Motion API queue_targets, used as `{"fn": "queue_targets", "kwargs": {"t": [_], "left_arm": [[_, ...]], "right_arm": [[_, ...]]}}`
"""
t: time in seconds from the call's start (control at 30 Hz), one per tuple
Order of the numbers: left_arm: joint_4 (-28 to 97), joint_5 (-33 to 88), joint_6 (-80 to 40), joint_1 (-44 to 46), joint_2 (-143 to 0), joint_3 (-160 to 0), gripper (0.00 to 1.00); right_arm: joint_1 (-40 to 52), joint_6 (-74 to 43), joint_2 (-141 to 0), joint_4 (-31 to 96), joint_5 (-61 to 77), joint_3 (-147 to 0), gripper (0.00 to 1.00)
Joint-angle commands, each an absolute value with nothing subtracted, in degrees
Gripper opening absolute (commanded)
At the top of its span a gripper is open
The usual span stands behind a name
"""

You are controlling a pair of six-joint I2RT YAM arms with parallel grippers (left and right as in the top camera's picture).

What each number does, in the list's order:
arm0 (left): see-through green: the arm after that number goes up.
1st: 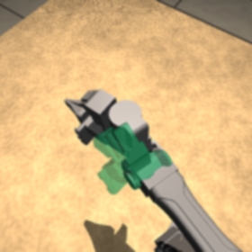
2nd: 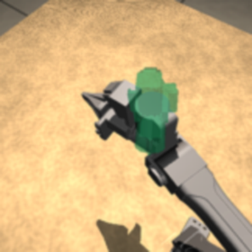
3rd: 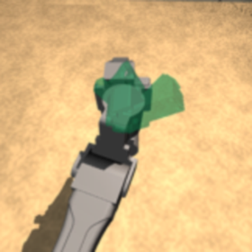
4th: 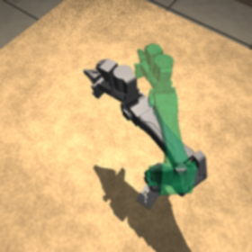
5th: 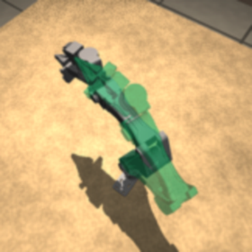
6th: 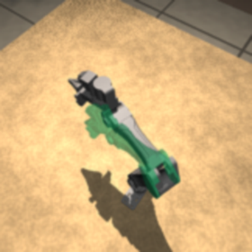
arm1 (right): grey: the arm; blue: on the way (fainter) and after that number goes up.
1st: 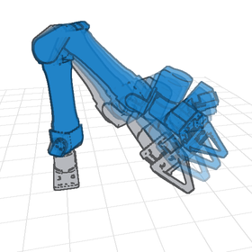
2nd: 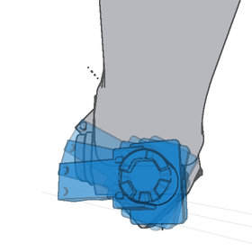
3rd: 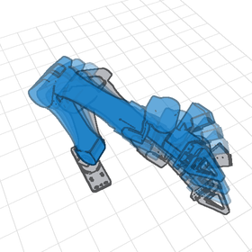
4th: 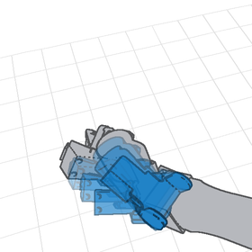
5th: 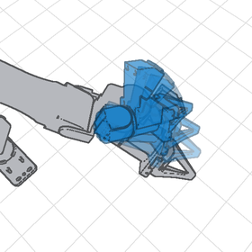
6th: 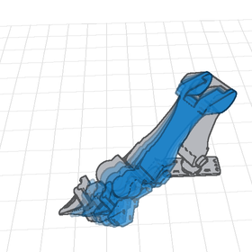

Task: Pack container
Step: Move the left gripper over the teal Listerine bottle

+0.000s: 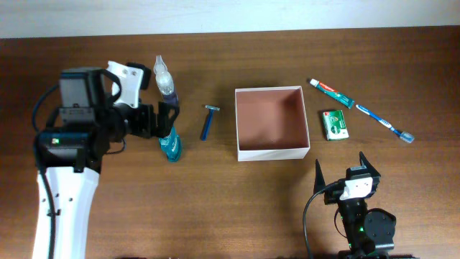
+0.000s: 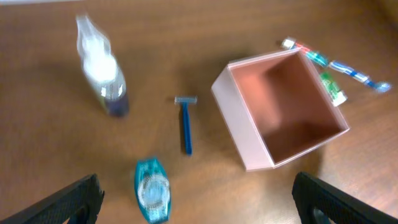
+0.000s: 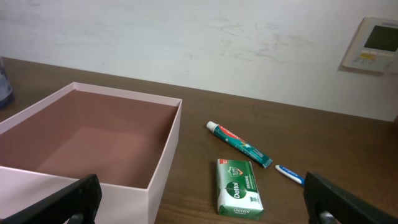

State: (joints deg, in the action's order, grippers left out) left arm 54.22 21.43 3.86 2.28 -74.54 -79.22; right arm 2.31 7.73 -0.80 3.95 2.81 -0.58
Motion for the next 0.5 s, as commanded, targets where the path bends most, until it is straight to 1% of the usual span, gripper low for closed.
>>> {"fn": "queue_targets", "kwargs": {"t": [0.0, 0.07, 0.13, 0.3, 0.47], "left_arm": [[57.8, 6.6, -1.2, 6.8, -75.4, -81.0, 0.99], [60.3, 3.3, -3.4, 9.3, -76.9, -81.6, 1.0], [62.2, 3.3, -4.6, 10.9, -79.3, -82.2, 1.0], [62.9, 2.9, -9.2, 11.4, -83.7, -82.3, 1.0], [62.6, -6.0, -16.9, 11.1, -85.5, -82.3, 0.99]], "right_arm": [[2.9, 7.7, -0.2, 4.3, 2.3, -0.3, 0.99], [2.9, 7.7, -0.2, 4.3, 2.3, -0.3, 0.99], [2.9, 7.7, -0.2, 4.3, 2.3, -0.3, 0.99], [2.9, 7.7, -0.2, 4.3, 2.3, -0.3, 0.99], [2.9, 7.7, -0.2, 4.3, 2.3, -0.3, 0.99]]}}
